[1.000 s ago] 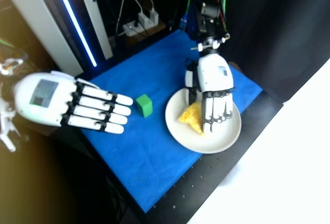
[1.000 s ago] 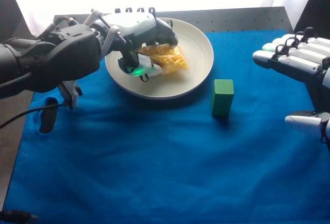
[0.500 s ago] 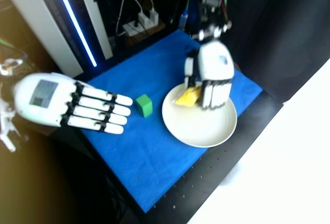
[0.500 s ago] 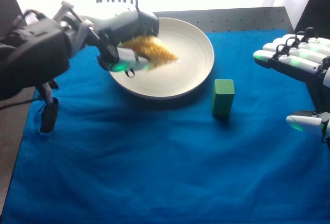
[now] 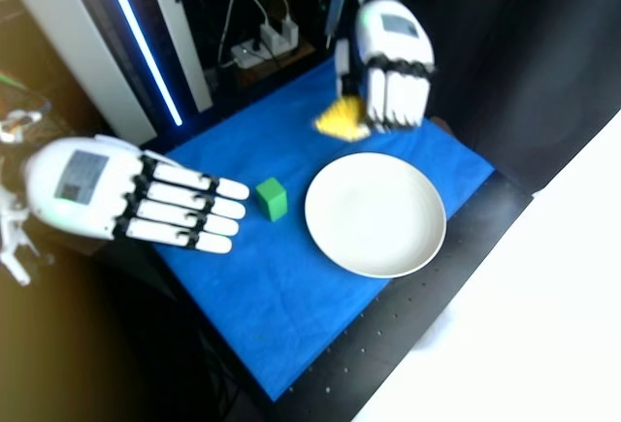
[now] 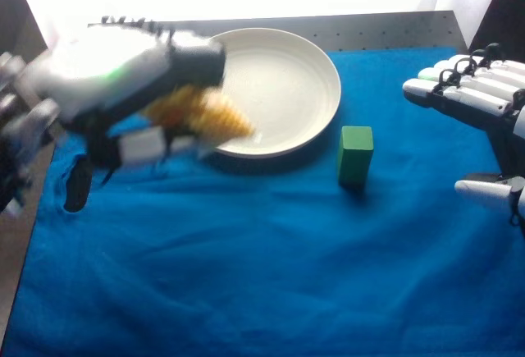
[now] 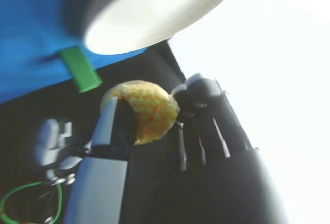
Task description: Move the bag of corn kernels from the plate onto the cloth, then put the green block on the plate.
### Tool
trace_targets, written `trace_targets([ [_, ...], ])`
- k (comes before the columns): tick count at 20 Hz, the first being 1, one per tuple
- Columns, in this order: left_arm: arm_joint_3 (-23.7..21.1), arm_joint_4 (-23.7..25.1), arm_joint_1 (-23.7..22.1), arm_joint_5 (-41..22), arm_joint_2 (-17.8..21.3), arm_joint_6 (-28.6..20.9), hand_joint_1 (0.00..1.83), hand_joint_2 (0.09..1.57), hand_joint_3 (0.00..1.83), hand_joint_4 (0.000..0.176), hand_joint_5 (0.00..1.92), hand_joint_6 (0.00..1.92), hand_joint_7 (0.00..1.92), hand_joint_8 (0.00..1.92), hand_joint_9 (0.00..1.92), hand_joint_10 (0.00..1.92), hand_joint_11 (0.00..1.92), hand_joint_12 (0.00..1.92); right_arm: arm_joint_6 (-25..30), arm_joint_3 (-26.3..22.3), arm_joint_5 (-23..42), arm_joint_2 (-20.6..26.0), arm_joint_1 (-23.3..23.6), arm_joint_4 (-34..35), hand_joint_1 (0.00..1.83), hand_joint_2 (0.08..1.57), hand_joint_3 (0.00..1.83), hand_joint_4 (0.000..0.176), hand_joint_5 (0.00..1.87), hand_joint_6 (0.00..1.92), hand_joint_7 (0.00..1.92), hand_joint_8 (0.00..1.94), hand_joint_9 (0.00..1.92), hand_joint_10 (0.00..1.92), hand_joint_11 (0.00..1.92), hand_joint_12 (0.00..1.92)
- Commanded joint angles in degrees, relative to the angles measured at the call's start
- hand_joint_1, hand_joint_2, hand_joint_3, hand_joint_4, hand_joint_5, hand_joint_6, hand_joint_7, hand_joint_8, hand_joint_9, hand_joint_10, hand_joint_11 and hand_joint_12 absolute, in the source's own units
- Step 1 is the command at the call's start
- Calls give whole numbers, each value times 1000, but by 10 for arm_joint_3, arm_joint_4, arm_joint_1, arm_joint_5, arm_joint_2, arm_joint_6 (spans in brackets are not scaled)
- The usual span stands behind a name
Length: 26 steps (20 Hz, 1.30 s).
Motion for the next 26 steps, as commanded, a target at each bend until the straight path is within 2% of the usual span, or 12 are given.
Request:
trace_targets([
  [1, -9, 6, 7, -101, 4, -5, 1055, 1413, 0, 0, 472, 1567, 483, 1921, 324, 1903, 411, 1921, 1, -1, 66, 0, 6, 10, 632, 1328, 0, 0, 0, 0, 0, 0, 0, 0, 22, 15],
  [3, -24, 5, 38, -110, 7, -8, 984, 1447, 1, 0, 432, 1693, 424, 1921, 227, 1833, 315, 1921, 2, -1, 66, 0, 6, 11, 583, 1348, 2, 0, 0, 0, 0, 0, 0, 0, 23, 28],
  [4, -26, 5, 48, -108, 2, -12, 881, 1432, 1, 0, 443, 1752, 125, 1484, 192, 1772, 281, 1921, 2, -1, 66, -1, 6, 11, 560, 1357, 0, 0, 0, 0, 0, 0, 0, 0, 4, 113],
  [7, -23, -3, 78, -107, -14, -43, 730, 1272, 0, 46, 136, 332, 162, 306, 114, 663, 7, 1321, 4, -1, 66, -3, 6, 11, 541, 1337, 0, 0, 0, 0, 0, 0, 2, 1, 0, 329],
  [8, -24, -7, 87, -110, -15, -45, 550, 1212, 0, 110, 49, 105, 61, 83, 63, 200, 1, 848, 4, -1, 66, -3, 6, 11, 549, 1330, 0, 0, 0, 0, 0, 0, 3, 1, 0, 338],
  [10, -35, -18, 113, -122, -12, -46, 195, 1101, 0, 85, 2, 4, 1, 2, 3, 8, 0, 100, 4, 0, 66, -4, 6, 9, 547, 1323, 0, 0, 0, 0, 0, 0, 0, 0, 0, 157],
  [14, -40, -42, 134, -150, -6, -46, 41, 1037, 0, 173, 0, 0, 0, 0, 0, 0, 0, 0, 15, 7, 66, -12, 7, 1, 552, 1225, 0, 0, 0, 0, 0, 0, 0, 0, 0, 0],
  [15, -37, -53, 136, -164, -6, -46, 49, 1074, 0, 162, 0, 0, 0, 0, 0, 0, 0, 0, 22, 13, 66, -18, 9, -1, 538, 1217, 0, 0, 0, 0, 0, 0, 0, 0, 0, 0],
  [16, -34, -65, 137, -177, -6, -46, 13, 1128, 18, 107, 0, 0, 0, 0, 0, 0, 0, 0, 33, 21, 66, -27, 13, -7, 557, 1205, 0, 0, 0, 0, 0, 0, 0, 0, 2, 1],
  [22, -39, -146, 183, -289, 6, -45, 155, 1187, 8, 176, 0, 0, 0, 0, 0, 0, 0, 0, 80, 85, 7, -107, 85, -43, 686, 1168, 14, 0, 0, 0, 0, 0, 10, 3, 6, 208],
  [24, -47, -178, 211, -333, 8, -45, 148, 1239, 24, 112, 0, 0, 0, 0, 0, 0, 0, 0, 81, 100, -24, -129, 105, -54, 708, 1159, 13, 0, 0, 0, 21, 8, 25, 10, 0, 256],
  [26, -52, -196, 229, -357, 10, -45, 194, 1253, 18, 102, 0, 0, 0, 0, 0, 0, 0, 0, 83, 111, -38, -145, 112, -55, 641, 1180, 4, 0, 9, 3, 103, 12, 102, 38, 0, 663],
])
